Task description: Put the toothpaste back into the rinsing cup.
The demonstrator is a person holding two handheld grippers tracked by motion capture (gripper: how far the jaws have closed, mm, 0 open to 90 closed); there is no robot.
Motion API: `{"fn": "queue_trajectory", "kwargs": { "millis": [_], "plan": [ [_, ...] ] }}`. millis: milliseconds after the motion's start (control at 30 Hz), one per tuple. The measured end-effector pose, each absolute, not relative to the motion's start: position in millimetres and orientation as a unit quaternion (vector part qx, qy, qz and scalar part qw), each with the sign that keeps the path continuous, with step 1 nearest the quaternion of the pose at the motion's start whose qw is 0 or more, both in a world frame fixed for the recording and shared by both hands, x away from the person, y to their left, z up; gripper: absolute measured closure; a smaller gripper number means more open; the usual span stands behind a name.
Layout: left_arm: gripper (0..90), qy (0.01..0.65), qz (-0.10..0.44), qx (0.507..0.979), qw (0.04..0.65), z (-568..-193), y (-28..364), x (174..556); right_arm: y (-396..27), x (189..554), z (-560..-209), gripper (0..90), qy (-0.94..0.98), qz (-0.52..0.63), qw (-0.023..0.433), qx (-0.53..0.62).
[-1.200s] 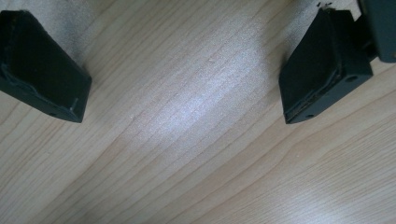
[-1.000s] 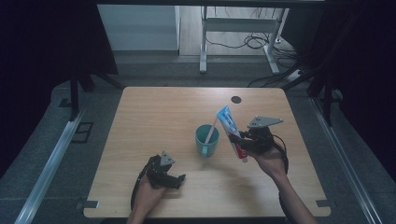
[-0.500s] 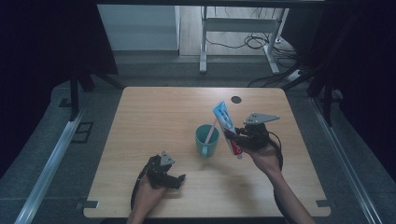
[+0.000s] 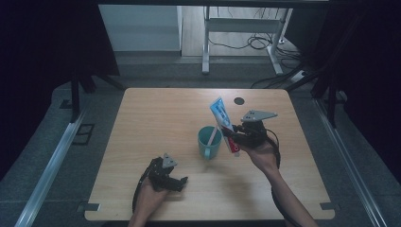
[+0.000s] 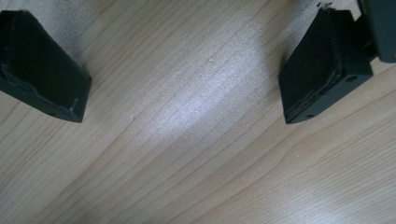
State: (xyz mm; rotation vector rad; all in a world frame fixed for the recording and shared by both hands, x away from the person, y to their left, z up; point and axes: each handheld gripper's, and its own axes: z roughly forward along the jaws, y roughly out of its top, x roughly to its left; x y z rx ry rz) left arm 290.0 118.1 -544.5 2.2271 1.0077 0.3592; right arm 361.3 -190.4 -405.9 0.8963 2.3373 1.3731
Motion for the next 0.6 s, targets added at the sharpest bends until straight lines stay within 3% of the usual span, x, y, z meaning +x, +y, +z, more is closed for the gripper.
{"fn": "queue_trajectory", "kwargs": {
  "millis": [600],
  "plan": [
    [2.4,0.385,0.137,0.851,0.329,-544.4,118.1,290.0,-171.3,377.8,-393.0,71.6,0.801,0.492,0.137,0.312]
  ]
}}
